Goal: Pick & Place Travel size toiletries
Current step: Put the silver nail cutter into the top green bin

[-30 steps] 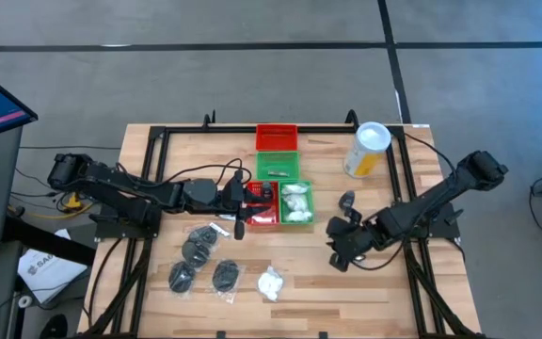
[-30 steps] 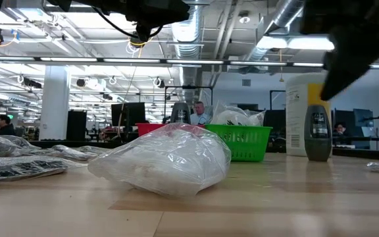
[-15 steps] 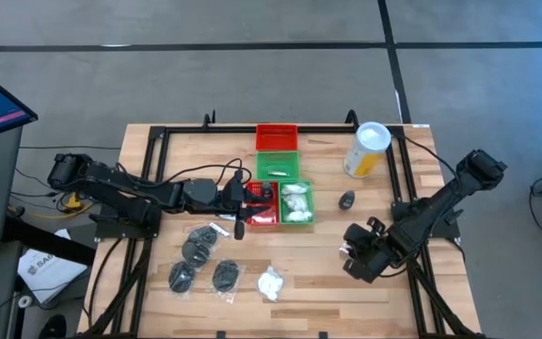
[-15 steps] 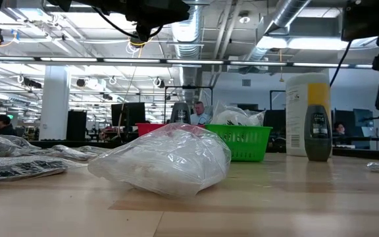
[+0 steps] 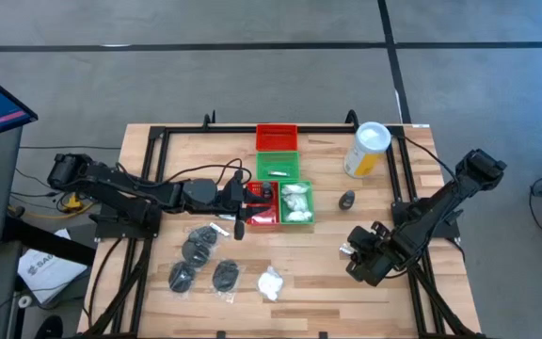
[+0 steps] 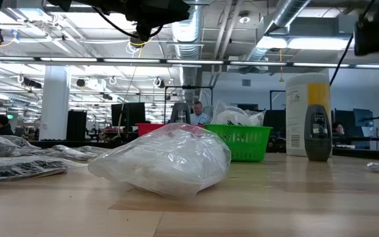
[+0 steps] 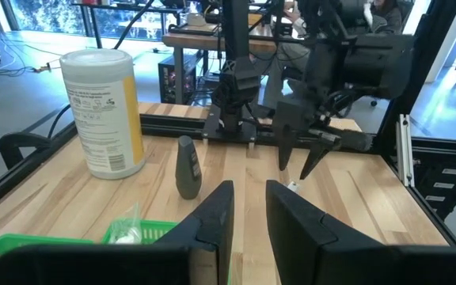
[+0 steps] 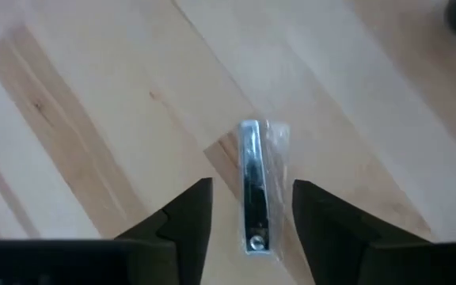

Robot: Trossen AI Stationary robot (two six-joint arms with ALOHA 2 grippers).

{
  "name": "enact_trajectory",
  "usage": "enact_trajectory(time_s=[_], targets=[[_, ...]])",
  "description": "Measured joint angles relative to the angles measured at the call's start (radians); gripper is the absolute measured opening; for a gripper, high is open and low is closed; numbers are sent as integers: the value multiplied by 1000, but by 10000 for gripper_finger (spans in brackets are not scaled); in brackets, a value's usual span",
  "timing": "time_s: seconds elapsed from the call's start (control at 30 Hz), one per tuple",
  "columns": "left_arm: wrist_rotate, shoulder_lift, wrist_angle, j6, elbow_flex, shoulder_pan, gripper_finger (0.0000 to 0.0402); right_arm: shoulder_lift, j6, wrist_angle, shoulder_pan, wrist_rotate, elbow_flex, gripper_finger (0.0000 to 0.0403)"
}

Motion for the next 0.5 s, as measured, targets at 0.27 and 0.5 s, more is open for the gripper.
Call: enact_trajectory(time_s=[0.27, 0.5], targets=[[-1, 0, 0, -2, 0, 0, 66, 0, 22, 82, -21, -56, -72, 191], [-5, 0, 0, -3, 0, 0, 66, 0, 18, 174, -20, -99, -140, 193]])
